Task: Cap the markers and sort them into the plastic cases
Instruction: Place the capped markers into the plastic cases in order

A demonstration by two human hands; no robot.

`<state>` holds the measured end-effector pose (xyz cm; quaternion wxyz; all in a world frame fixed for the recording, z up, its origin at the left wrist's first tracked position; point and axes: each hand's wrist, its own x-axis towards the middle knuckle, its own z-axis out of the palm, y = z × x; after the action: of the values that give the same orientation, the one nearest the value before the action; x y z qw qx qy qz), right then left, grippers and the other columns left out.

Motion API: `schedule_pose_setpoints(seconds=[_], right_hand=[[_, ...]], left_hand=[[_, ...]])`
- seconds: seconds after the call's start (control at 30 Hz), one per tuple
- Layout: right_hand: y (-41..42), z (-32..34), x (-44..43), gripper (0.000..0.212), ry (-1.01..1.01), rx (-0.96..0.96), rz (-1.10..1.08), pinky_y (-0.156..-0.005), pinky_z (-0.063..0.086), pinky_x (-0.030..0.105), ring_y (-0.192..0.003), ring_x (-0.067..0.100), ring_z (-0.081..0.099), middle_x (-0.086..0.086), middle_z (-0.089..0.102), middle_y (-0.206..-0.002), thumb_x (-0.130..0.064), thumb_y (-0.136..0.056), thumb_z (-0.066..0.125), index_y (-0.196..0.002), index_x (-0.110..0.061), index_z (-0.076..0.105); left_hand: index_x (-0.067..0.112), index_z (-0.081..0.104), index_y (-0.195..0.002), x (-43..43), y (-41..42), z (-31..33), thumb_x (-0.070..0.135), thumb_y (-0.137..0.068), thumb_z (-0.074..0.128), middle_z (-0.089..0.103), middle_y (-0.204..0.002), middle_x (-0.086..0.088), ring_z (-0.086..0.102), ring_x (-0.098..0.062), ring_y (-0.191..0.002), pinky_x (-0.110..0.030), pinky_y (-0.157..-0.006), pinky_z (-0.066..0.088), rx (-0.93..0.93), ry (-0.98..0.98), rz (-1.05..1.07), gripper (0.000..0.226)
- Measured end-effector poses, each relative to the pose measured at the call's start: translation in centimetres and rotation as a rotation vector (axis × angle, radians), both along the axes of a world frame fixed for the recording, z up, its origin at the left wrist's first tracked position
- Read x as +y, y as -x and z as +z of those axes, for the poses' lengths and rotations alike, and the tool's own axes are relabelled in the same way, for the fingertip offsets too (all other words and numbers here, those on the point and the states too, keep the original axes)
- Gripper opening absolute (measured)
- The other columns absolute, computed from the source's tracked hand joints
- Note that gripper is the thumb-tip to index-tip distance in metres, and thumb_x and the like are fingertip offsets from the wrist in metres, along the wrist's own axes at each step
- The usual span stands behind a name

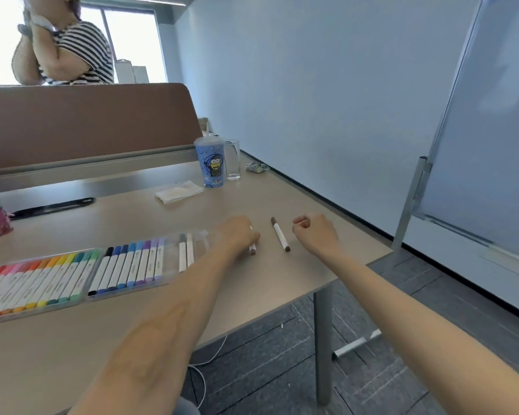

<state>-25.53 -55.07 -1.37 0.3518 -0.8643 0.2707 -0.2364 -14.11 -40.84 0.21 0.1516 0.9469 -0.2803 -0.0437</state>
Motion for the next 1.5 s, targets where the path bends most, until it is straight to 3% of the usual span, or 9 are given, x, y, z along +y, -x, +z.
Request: schedule_pose_setpoints(seconds=[0.07, 0.2, 0.37, 0.5, 0.63, 0.8, 0.9, 1.03, 1.5], right_hand=[[0.0, -0.2, -0.2, 0.021, 0.002, 0.003, 0.003, -0.076, 0.046, 0.027, -0.090, 0.017, 0.061, -0.003, 0.065, -0.094, -0.023, -0.087, 0.054, -0.104, -0.022, 0.068], [-0.7, 0.0, 0.0, 0.023, 0.016, 0.047, 0.029, -0.082, 0.051, 0.032, -0.097, 0.020, 0.062, 0.000, 0.066, -0.101, -0.025, -0.088, 0.055, -0.107, -0.020, 0.067], [-2.5, 0.5, 1.7, 0.031, 0.113, 0.170, 0.007, -0.075, 0.051, 0.037, -0.086, 0.030, 0.063, 0.010, 0.067, -0.086, -0.036, -0.089, 0.054, -0.089, -0.007, 0.066], [-3.3, 0.5, 3.1, 0.014, 0.275, 0.329, 0.003, -0.070, 0.041, 0.030, -0.087, 0.031, 0.059, 0.008, 0.058, -0.089, -0.025, -0.092, 0.047, -0.088, -0.014, 0.055], [-3.2, 1.0, 4.2, 0.010, 0.326, 0.312, 0.013, -0.062, 0.038, 0.030, -0.078, 0.030, 0.053, 0.006, 0.053, -0.080, -0.011, -0.084, 0.050, -0.075, -0.012, 0.047], [-5.7, 2.6, 10.5, 0.019, 0.022, 0.100, 0.186, -0.051, 0.030, 0.027, -0.059, 0.022, 0.047, 0.007, 0.049, -0.059, -0.014, -0.079, 0.059, -0.062, -0.007, 0.058], [-7.3, 3.4, 15.2, 0.019, -0.228, 0.048, 0.335, -0.061, 0.039, 0.026, -0.067, 0.018, 0.056, 0.017, 0.060, -0.073, -0.014, -0.081, 0.062, -0.082, 0.003, 0.069], [-8.6, 4.1, 19.7, 0.006, -0.342, 0.180, 0.503, -0.056, 0.038, 0.020, -0.067, 0.009, 0.059, 0.004, 0.060, -0.085, -0.014, -0.089, 0.058, -0.094, -0.010, 0.059], [-12.5, 2.7, 21.9, 0.008, 0.037, 0.384, 0.344, -0.039, 0.034, 0.019, -0.044, 0.011, 0.050, 0.005, 0.061, -0.062, -0.011, -0.083, 0.061, -0.076, -0.008, 0.062]], left_hand=[[0.006, 0.060, -0.110, -0.2, -0.3, 0.5, 0.035, -0.091, 0.055, 0.060, -0.113, -0.011, 0.057, -0.026, -0.104, -0.028, -0.079, 0.040, 0.052, 0.007, 0.015, 0.035], [0.008, 0.062, -0.083, 0.7, -0.6, 1.1, 0.037, -0.093, 0.053, 0.057, -0.082, -0.007, 0.051, -0.016, -0.065, -0.026, -0.058, 0.043, 0.260, 0.255, 0.050, 0.032], [0.017, 0.061, -0.074, 4.1, 1.0, 0.9, 0.032, -0.094, 0.053, 0.065, -0.085, -0.005, 0.045, -0.011, -0.057, -0.018, -0.039, 0.034, 0.325, 0.625, 0.105, 0.027], [0.019, 0.059, -0.075, 7.0, 2.3, 1.5, 0.029, -0.093, 0.053, 0.073, -0.081, 0.000, 0.045, 0.000, -0.044, -0.023, -0.045, 0.030, 0.363, 0.715, 0.125, 0.022], [0.015, 0.061, -0.085, 10.6, 2.4, 2.4, 0.031, -0.095, 0.053, 0.074, -0.081, 0.002, 0.046, -0.011, -0.054, -0.021, -0.046, 0.035, 0.371, 0.725, 0.132, 0.021], [0.014, 0.061, -0.093, 16.0, 2.0, 3.3, 0.029, -0.097, 0.051, 0.073, -0.089, 0.001, 0.058, -0.012, -0.066, -0.021, -0.048, 0.042, 0.371, 0.795, 0.174, 0.019], [0.015, 0.061, -0.091, 19.3, 1.8, 3.8, 0.027, -0.097, 0.052, 0.071, -0.087, 0.002, 0.059, -0.011, -0.064, -0.021, -0.047, 0.046, 0.354, 0.826, 0.207, 0.016], [0.014, 0.059, -0.088, 23.0, 0.9, 3.7, 0.026, -0.097, 0.053, 0.066, -0.088, -0.002, 0.062, -0.012, -0.071, -0.020, -0.047, 0.048, 0.349, 0.797, 0.293, 0.016], [0.008, 0.059, -0.096, 25.2, -1.3, 2.1, 0.026, -0.096, 0.054, 0.069, -0.097, -0.009, 0.068, -0.016, -0.076, -0.020, -0.050, 0.052, 0.372, 0.739, 0.244, 0.018]])
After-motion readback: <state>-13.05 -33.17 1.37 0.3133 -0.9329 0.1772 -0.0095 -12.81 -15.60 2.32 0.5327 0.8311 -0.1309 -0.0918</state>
